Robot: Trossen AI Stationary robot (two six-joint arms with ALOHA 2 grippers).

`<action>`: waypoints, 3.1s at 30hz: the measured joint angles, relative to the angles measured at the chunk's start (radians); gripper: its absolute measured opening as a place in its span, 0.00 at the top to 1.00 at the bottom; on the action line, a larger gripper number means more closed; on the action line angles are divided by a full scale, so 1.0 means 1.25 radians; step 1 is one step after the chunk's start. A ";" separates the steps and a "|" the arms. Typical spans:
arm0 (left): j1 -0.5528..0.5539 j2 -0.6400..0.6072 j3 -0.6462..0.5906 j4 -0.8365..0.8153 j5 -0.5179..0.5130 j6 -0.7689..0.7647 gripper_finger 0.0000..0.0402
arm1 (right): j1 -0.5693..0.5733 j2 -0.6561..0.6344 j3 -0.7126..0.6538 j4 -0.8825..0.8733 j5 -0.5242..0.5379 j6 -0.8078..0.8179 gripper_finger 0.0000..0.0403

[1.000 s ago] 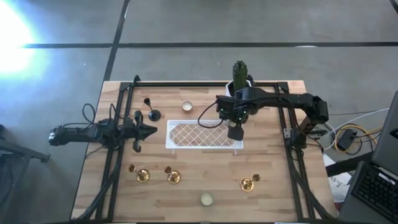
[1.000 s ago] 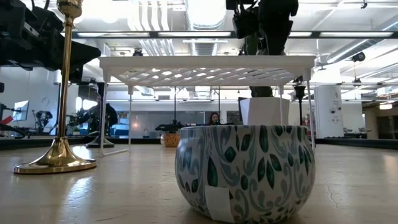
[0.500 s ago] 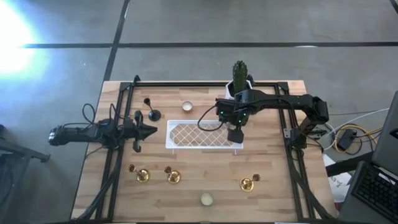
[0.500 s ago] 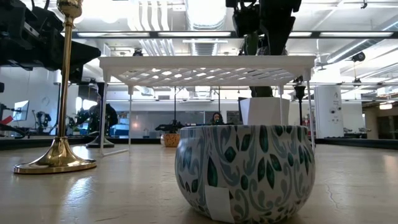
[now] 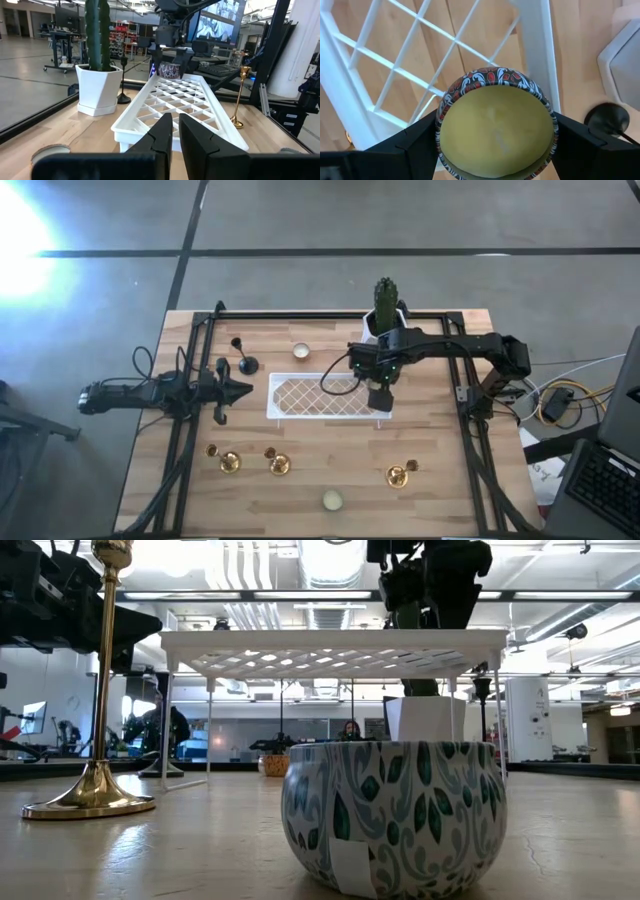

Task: Pick & Place candle stick holders
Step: Put the red scented candle on the shelf, then put the blue scented candle on the shelf

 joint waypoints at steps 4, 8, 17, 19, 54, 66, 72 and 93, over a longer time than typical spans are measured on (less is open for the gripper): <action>0.000 0.000 0.000 0.000 0.000 0.000 0.91 | 0.000 -0.010 -0.001 0.008 0.009 0.003 0.28; 0.000 0.000 0.000 0.000 0.000 0.000 0.91 | 0.000 -0.011 -0.001 0.008 0.009 0.004 0.28; 0.000 0.000 0.000 0.000 0.000 0.000 0.91 | 0.000 -0.007 -0.010 0.012 0.009 0.003 0.28; 0.000 0.000 0.000 0.000 0.000 0.000 0.91 | 0.000 -0.009 -0.011 0.012 0.009 0.006 0.27; 0.000 0.000 0.000 0.000 0.000 0.000 0.91 | 0.039 -0.040 -0.010 0.003 0.111 0.024 0.09; 0.000 0.000 0.000 0.000 0.000 0.000 0.91 | 0.044 -0.112 0.017 0.000 0.112 0.057 0.09; 0.000 0.000 0.000 0.000 0.000 0.000 0.91 | 0.076 -0.167 0.041 0.001 0.083 0.096 0.09; 0.000 0.000 0.000 0.000 0.000 0.000 0.91 | 0.363 -0.192 0.016 0.020 0.199 0.333 0.09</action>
